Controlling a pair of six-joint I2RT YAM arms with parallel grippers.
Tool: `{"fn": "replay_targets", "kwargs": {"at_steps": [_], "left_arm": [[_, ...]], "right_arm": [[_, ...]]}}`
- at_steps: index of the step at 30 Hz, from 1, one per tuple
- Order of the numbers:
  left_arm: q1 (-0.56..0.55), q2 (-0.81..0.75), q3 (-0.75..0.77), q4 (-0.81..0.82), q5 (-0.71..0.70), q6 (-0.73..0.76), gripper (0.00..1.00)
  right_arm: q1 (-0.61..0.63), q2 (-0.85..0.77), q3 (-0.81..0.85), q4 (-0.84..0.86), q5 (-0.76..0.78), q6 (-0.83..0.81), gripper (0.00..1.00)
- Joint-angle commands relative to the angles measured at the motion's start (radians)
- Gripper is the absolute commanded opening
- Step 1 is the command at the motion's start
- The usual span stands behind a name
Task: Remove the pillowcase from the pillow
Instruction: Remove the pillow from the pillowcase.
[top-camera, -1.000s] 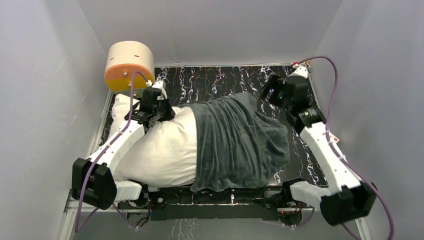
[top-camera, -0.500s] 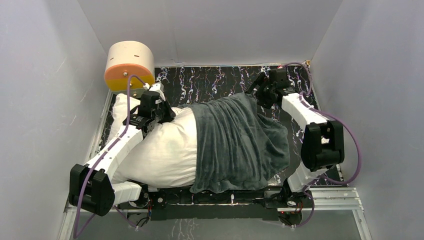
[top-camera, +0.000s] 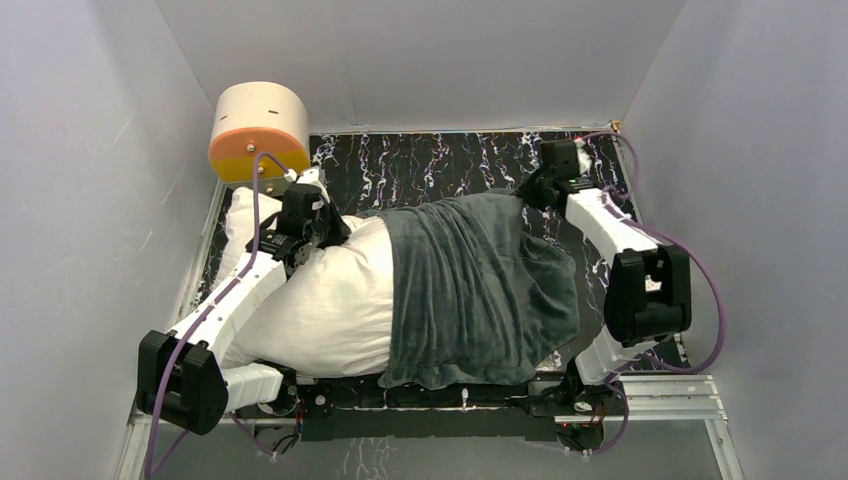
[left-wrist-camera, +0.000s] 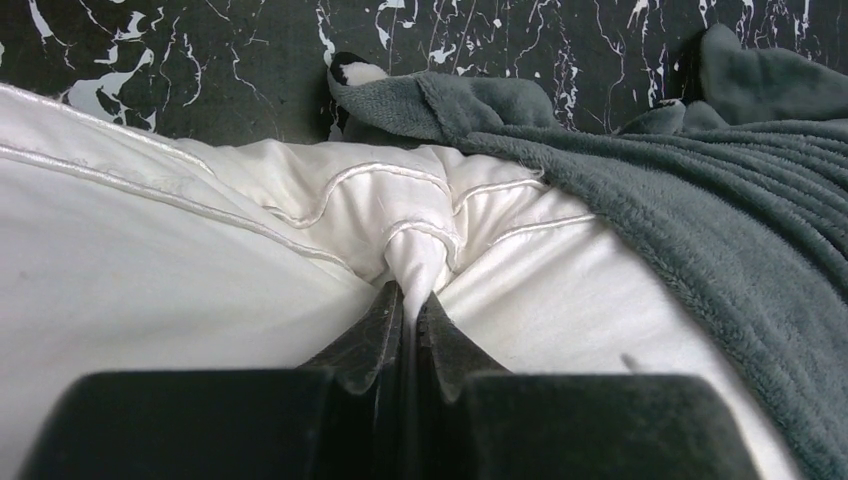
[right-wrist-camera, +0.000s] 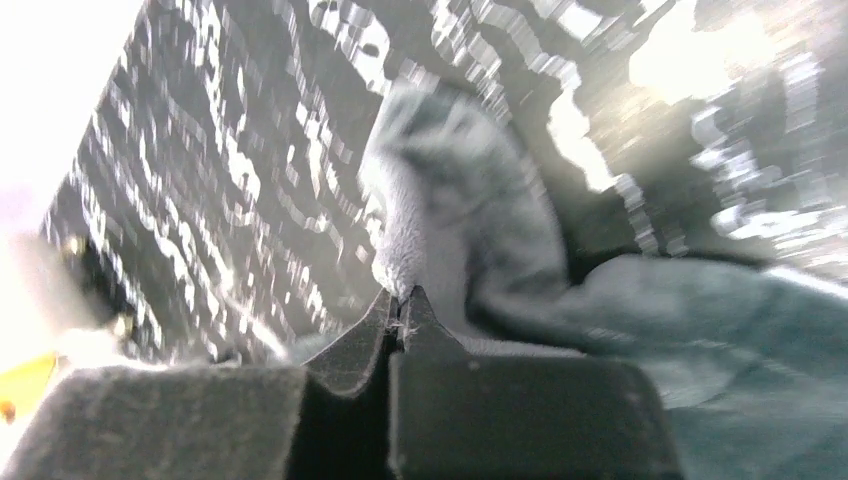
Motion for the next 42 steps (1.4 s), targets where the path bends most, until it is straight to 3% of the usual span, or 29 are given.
{"fn": "replay_targets", "kwargs": {"at_steps": [1, 5, 9, 11, 15, 18, 21, 26, 28, 29, 31, 33, 34, 37, 39, 40, 42], "left_arm": [[-0.006, -0.001, -0.013, -0.225, -0.093, 0.004, 0.00], [-0.006, 0.014, -0.020, -0.260, -0.150, -0.004, 0.00], [-0.001, 0.013, -0.025, -0.279, -0.201, -0.021, 0.00], [0.001, 0.014, -0.022, -0.282, -0.202, -0.023, 0.00], [0.001, 0.016, -0.017, -0.251, -0.146, -0.020, 0.00], [0.001, 0.014, -0.011, -0.228, -0.100, -0.018, 0.00], [0.001, 0.013, -0.005, -0.223, -0.083, -0.010, 0.00], [0.001, 0.004, 0.005, -0.223, -0.070, -0.006, 0.00], [0.001, 0.002, 0.009, -0.227, -0.061, -0.004, 0.00], [0.001, 0.000, 0.012, -0.229, -0.060, -0.003, 0.00], [0.001, -0.004, 0.013, -0.230, -0.061, -0.004, 0.00], [0.001, -0.009, 0.013, -0.233, -0.068, -0.009, 0.00], [0.001, -0.011, 0.011, -0.235, -0.070, -0.010, 0.00], [0.001, -0.019, 0.005, -0.243, -0.084, -0.013, 0.00], [0.001, -0.018, 0.006, -0.248, -0.092, -0.012, 0.00], [0.001, -0.016, 0.009, -0.255, -0.100, -0.011, 0.00], [0.001, -0.019, 0.013, -0.267, -0.117, -0.014, 0.00]], "right_arm": [[-0.156, -0.078, 0.077, -0.056, 0.245, -0.131, 0.00], [-0.308, -0.094, 0.154, -0.092, 0.231, -0.196, 0.00], [-0.326, -0.100, 0.226, -0.121, 0.216, -0.249, 0.00], [-0.323, -0.092, 0.237, -0.134, 0.100, -0.268, 0.01], [-0.324, -0.092, 0.189, -0.130, -0.285, -0.267, 0.41], [-0.286, -0.130, 0.103, -0.064, -0.410, -0.196, 0.62], [-0.194, -0.154, 0.041, -0.033, -0.392, -0.135, 0.75], [-0.062, -0.143, -0.022, 0.017, -0.252, 0.061, 0.81], [-0.014, -0.126, -0.032, 0.004, -0.168, 0.176, 0.96], [-0.003, -0.106, -0.022, -0.038, -0.158, 0.217, 0.96], [0.004, -0.064, -0.009, -0.107, -0.147, 0.267, 0.95], [0.012, -0.051, -0.008, -0.167, -0.094, 0.296, 0.84], [0.020, -0.062, -0.019, -0.171, -0.048, 0.301, 0.76], [0.028, -0.142, -0.107, -0.068, 0.013, 0.300, 0.39], [0.021, -0.180, -0.150, -0.005, 0.030, 0.262, 0.09], [0.017, -0.190, -0.145, -0.020, 0.070, 0.248, 0.02], [-0.009, -0.202, -0.095, -0.093, 0.170, 0.211, 0.00]]}}
